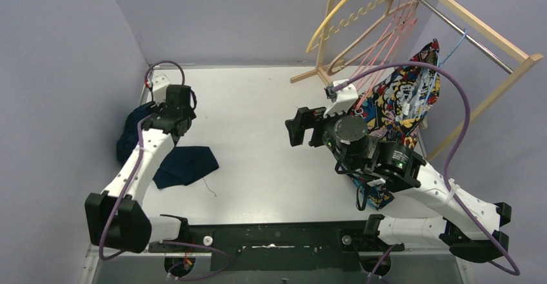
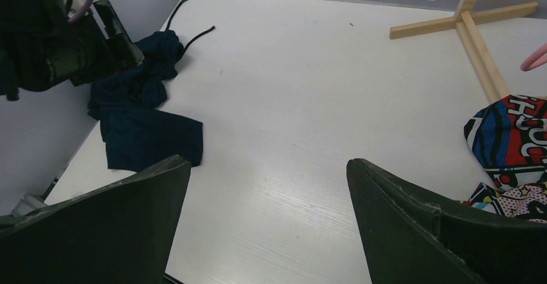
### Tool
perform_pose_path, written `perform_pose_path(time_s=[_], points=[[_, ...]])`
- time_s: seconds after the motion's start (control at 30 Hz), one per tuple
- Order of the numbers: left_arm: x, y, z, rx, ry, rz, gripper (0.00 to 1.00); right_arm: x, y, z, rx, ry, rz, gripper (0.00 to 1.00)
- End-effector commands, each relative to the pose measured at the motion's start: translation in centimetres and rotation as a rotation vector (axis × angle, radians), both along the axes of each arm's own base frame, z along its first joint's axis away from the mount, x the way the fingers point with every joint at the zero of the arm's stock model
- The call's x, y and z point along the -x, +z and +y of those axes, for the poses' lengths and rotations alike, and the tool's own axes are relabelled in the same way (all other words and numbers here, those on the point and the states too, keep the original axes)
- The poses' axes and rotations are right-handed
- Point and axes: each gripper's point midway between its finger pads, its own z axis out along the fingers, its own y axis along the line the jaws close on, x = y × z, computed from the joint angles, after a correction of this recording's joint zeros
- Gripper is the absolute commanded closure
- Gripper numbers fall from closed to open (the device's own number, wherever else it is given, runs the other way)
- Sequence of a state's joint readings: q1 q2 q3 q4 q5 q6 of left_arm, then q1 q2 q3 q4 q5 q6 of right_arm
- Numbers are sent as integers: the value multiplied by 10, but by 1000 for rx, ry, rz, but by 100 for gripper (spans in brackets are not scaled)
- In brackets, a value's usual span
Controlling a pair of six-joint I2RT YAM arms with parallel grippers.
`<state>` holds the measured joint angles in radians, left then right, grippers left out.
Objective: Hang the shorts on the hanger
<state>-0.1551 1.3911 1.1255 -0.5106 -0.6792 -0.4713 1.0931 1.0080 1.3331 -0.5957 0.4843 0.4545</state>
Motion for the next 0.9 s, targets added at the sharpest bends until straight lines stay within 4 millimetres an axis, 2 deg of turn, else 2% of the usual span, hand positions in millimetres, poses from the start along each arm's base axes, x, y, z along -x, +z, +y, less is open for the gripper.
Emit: perform_pose_path(time_s=[0.0,0.07,0.2,0.37,0.47,0.57,0.87], points=[[-47,31,14,-111,-5,-94,37,5,27,-5,-96,22,-63,2],[-63,28,15,-142,-29,-97,37,8,29,-7,-111,26,-65,2],[-85,4,24,-232,-10,-26,34,12,29,-7,-148,48,-69,2],[-101,-43,31,-298,12,96,35,14,31,-5,-161,58,-67,2],[-106,-57,34,-332,22,132,37,15,34,-4,-161,65,-68,2],[-107,-64,41,-380,47,149,38,15,33,-4,-157,68,-65,3],[-113,-68,55,-521,87,166,39,16,24,-1,-132,77,-39,2]])
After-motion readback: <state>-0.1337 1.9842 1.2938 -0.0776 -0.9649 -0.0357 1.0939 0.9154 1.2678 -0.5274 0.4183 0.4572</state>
